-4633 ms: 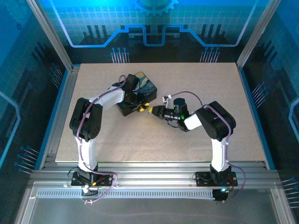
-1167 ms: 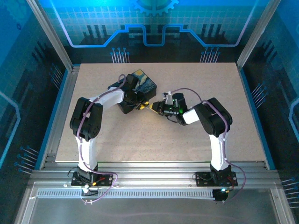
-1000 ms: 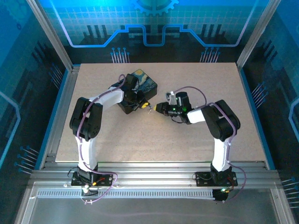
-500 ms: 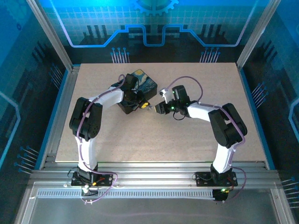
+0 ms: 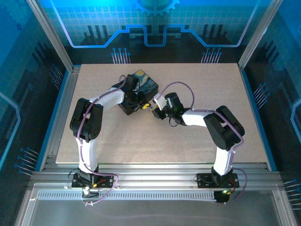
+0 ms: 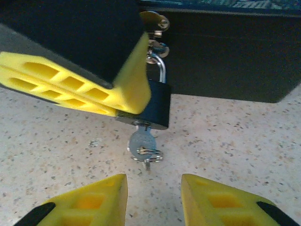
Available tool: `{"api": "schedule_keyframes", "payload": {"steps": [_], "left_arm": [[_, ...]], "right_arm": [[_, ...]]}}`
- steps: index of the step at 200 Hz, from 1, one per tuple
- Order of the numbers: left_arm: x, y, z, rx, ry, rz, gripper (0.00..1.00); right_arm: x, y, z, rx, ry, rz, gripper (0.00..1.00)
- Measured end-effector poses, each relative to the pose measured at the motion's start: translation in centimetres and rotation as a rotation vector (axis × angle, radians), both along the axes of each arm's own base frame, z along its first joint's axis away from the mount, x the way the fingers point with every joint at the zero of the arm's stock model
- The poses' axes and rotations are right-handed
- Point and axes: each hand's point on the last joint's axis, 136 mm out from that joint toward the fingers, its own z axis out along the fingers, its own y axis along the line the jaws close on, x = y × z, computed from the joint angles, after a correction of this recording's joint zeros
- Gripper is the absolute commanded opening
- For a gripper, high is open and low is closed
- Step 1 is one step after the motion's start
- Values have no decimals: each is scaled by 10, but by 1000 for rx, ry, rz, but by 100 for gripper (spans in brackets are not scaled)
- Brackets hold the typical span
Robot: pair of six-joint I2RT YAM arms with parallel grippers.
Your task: Unlock a padlock with a key
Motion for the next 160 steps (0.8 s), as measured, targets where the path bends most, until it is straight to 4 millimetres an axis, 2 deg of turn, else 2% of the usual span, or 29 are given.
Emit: {"api": "schedule_keyframes", "payload": {"steps": [56,100,149,160], "left_arm": [[0,0,-1,-4,-1,-1,0],[0,0,0,-13,-7,-1,0],[1,0,0,-19,-7,-2,0],[1,0,0,-21,-10,-2,0]], "right_arm": [[5,7,-7,-35,39,27,37],[13,12,-2,-46,65,24,36],[18,18,-7,-60,110,35,33],[18,20,-10,-65,120,38,29]]}}
